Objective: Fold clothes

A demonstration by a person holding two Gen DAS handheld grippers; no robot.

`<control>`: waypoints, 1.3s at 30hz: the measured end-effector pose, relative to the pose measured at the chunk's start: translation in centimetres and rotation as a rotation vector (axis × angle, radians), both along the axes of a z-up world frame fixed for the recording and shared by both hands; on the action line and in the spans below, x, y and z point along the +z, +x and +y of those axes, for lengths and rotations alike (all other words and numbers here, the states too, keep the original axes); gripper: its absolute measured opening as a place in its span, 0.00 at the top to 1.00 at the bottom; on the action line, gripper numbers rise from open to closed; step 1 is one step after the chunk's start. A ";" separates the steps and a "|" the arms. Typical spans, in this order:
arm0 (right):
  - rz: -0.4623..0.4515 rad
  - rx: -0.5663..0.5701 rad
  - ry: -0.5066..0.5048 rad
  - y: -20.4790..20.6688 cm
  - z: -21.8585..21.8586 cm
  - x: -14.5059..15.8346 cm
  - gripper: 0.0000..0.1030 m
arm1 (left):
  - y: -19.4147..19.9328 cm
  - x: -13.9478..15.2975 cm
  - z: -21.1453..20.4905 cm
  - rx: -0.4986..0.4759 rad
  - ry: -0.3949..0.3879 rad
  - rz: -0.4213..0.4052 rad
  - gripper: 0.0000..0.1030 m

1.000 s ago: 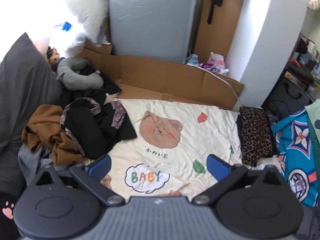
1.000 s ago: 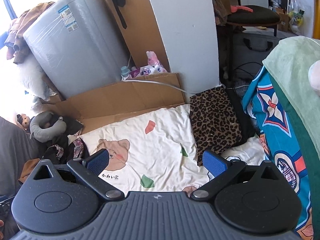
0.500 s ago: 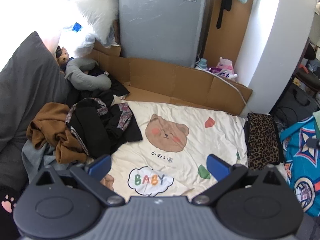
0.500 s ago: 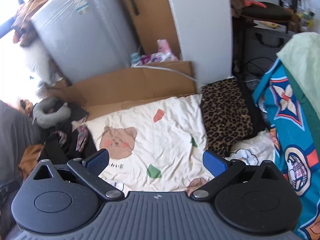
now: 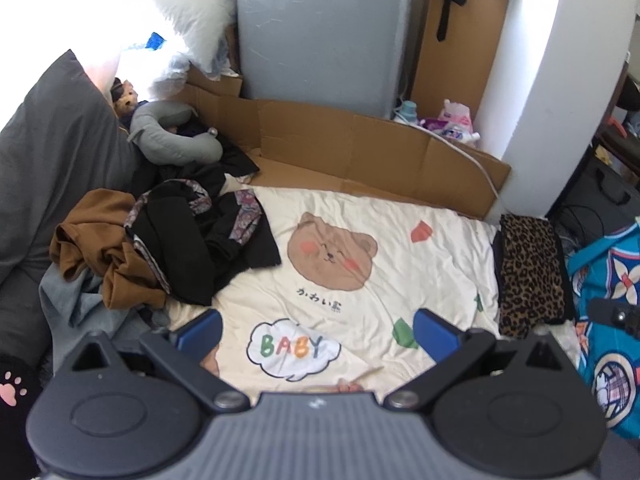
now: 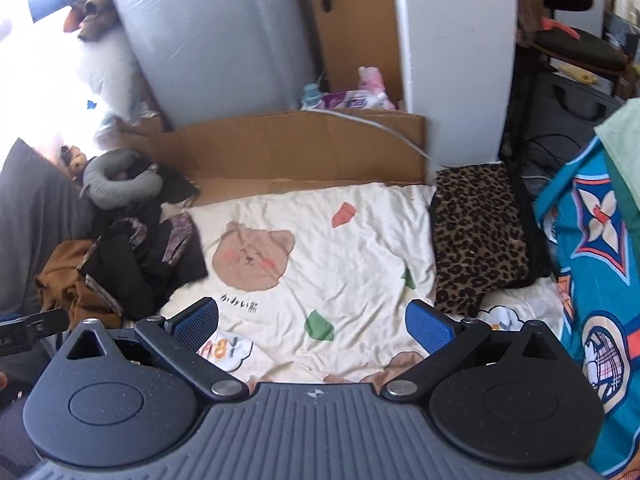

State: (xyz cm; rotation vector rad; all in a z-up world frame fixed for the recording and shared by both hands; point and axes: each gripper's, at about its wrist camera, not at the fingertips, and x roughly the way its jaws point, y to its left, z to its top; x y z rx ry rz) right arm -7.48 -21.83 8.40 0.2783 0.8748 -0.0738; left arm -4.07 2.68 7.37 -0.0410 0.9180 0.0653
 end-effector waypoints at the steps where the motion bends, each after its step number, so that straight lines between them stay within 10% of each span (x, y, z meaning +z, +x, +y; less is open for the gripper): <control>1: 0.003 0.004 0.005 0.0 0.0 -0.1 0.01 | 0.0 -0.1 -0.2 -0.006 0.003 0.002 0.01; 39: 0.096 0.069 -0.067 2.3 4.4 -2.9 0.01 | 2.1 -3.0 -3.7 -0.075 0.054 0.116 0.01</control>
